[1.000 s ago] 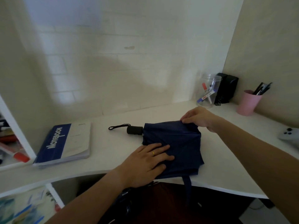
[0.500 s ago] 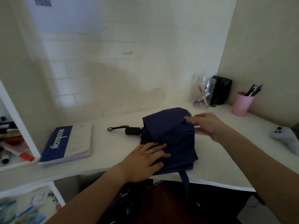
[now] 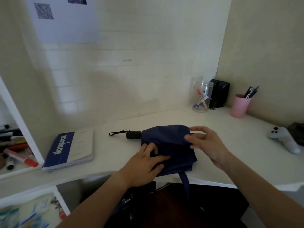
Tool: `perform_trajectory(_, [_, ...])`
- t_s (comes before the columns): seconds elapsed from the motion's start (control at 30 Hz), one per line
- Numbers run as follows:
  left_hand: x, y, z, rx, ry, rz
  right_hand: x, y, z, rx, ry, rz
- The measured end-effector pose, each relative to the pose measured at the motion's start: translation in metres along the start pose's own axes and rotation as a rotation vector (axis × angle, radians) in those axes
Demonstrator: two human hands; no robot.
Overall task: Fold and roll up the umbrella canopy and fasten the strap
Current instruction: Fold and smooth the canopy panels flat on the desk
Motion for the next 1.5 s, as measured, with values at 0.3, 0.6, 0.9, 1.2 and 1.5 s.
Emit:
perform_trajectory(0.3, [-0.057, -0.016, -0.045, 0.627, -0.779, -0.812, 0.037, 0.002, 0.000, -0.032, 0.025, -0.056])
perform_trajectory(0.6, [-0.056, -0.011, -0.039, 0.517, -0.675, -0.858, 0.039, 0.010, -0.001, -0.143, 0.040, -0.065])
perform_trajectory(0.9, [-0.052, -0.019, -0.043, 0.486, -0.717, -0.596, 0.036, 0.018, -0.008, -0.200, 0.128, 0.024])
perform_trajectory(1.2, [-0.049, -0.023, -0.047, 0.496, -0.702, -0.520, 0.044, 0.013, -0.005, -0.083, 0.149, -0.042])
perform_trajectory(1.5, [-0.042, -0.024, -0.043, 0.462, -0.609, -0.355, 0.035, 0.006, -0.009, 0.101, 0.001, -0.246])
Point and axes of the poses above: each hand's wrist, its own z-axis towards the middle knuckle, its own y-axis out of the palm, x = y × z, the point moved 10 cm from there along z, towards the middle knuckle, and after that the axes turned 13 degrees about y, right-handed, at the moved point
